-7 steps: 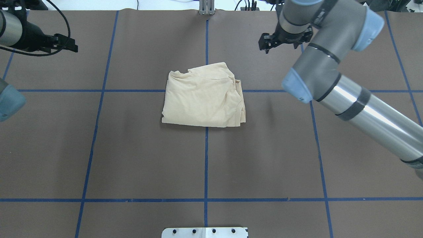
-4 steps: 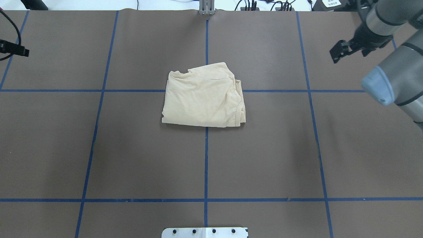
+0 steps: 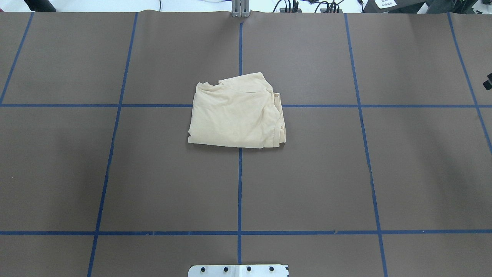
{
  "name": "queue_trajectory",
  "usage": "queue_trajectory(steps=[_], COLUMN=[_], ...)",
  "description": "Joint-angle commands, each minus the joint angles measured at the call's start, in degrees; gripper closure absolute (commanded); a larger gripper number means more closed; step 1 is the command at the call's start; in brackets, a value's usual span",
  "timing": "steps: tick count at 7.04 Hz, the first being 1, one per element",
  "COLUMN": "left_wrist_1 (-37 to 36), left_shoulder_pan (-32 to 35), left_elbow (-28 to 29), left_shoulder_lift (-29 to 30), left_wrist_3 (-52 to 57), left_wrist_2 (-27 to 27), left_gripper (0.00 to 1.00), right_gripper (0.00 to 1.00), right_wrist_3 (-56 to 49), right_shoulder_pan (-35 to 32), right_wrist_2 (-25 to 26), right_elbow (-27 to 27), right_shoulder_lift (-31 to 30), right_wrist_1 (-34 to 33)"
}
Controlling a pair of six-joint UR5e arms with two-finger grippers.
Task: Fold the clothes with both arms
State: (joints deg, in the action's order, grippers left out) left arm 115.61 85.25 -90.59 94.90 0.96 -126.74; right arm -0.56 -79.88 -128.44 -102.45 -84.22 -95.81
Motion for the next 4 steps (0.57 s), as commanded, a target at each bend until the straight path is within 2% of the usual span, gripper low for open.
queue_trajectory(steps=[1,3,4], left_wrist_1=[0.32,-0.29,-0.82], left_shoulder_pan=[1.68,2.82,2.91], left_elbow=[4.61,3.84,3.84], left_shoulder_lift=[-0.68,-3.38,-4.19], left_wrist_3=[1.85,2.03,2.03], left_wrist_2=[0.27,0.97,0.89], left_gripper=[0.00,0.00,0.00], right_gripper=[0.00,0.00,0.00], right_wrist_3=[-1.38,-1.20,-1.20], right_shoulder_pan=[-2.39,-5.20,-7.12], right_wrist_2=[0.81,1.78,0.05], right_elbow=[2.15,6.28,6.30], right_shoulder_lift=[-1.30,-4.44,-5.51], right_wrist_1=[0.01,-0.08,-0.26])
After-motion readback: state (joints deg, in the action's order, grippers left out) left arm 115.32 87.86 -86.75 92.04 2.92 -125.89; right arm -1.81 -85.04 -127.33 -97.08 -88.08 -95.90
